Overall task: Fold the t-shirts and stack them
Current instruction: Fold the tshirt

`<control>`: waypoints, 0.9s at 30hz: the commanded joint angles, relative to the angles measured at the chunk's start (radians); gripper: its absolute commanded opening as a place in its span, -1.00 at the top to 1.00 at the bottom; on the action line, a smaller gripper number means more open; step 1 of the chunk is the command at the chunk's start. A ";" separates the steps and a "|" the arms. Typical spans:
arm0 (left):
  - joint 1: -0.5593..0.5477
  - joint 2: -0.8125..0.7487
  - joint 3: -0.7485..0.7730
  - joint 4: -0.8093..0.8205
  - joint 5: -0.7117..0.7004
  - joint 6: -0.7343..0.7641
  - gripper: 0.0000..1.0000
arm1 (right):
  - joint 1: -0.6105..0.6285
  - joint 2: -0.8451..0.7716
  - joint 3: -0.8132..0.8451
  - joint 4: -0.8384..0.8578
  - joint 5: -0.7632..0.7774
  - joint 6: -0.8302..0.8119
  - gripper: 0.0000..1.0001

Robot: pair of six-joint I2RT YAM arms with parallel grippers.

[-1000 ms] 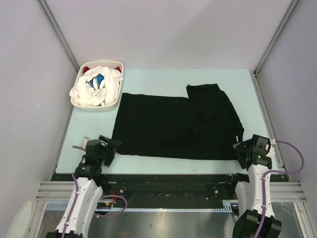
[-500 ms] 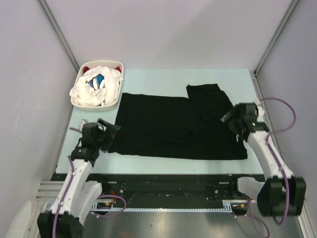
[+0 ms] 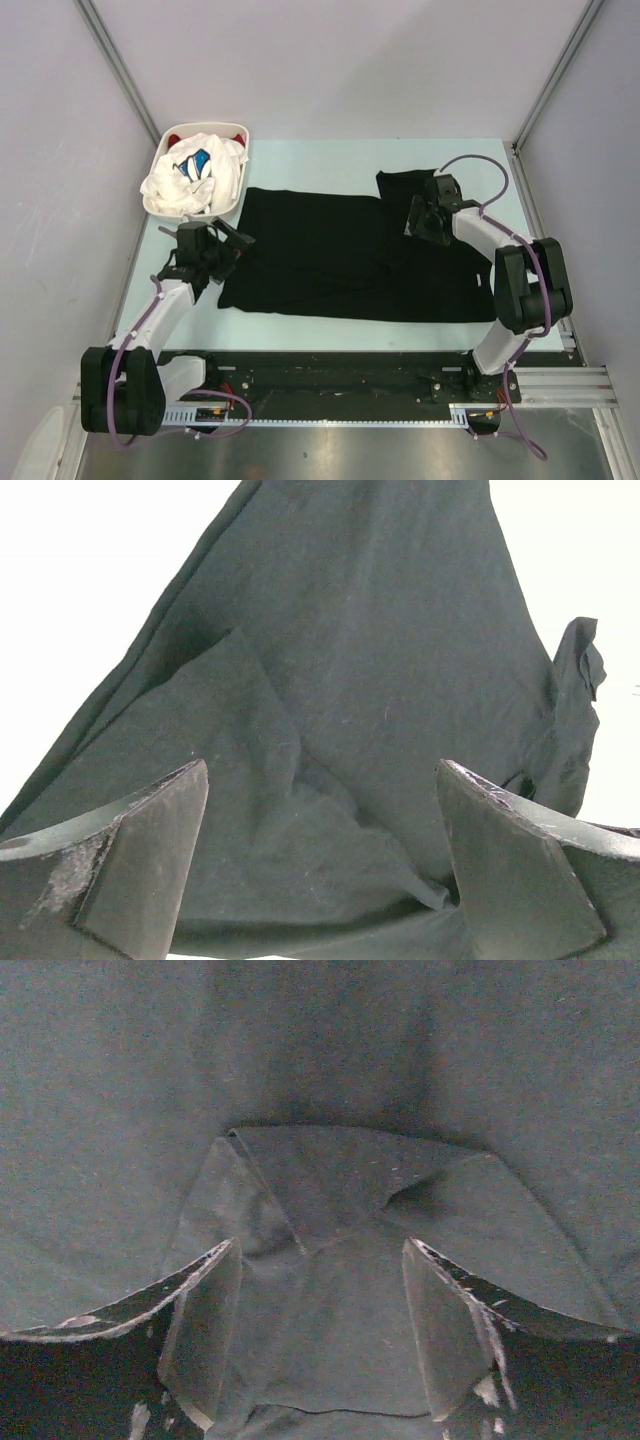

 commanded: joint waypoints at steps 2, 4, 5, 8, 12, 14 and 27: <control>0.004 0.032 0.011 0.095 0.027 0.043 -0.99 | 0.018 0.047 0.054 0.056 -0.005 -0.005 -0.27; 0.004 0.044 0.011 0.094 0.024 0.044 -1.00 | 0.018 0.071 0.065 0.049 -0.012 -0.002 -0.21; 0.004 0.047 0.010 0.100 0.024 0.046 -1.00 | 0.020 0.077 0.065 0.051 -0.012 -0.001 -0.20; 0.003 0.057 0.001 0.117 0.026 0.044 -1.00 | 0.029 0.088 0.068 0.063 0.003 -0.004 -0.19; 0.004 0.076 -0.003 0.123 0.032 0.043 -0.99 | 0.047 0.113 0.088 0.065 0.020 -0.013 -0.11; 0.003 0.083 -0.004 0.128 0.033 0.041 -1.00 | 0.052 0.128 0.097 0.059 0.035 -0.011 0.01; 0.004 0.073 -0.004 0.121 0.016 0.052 -0.99 | 0.049 0.162 0.134 0.046 0.077 -0.008 0.83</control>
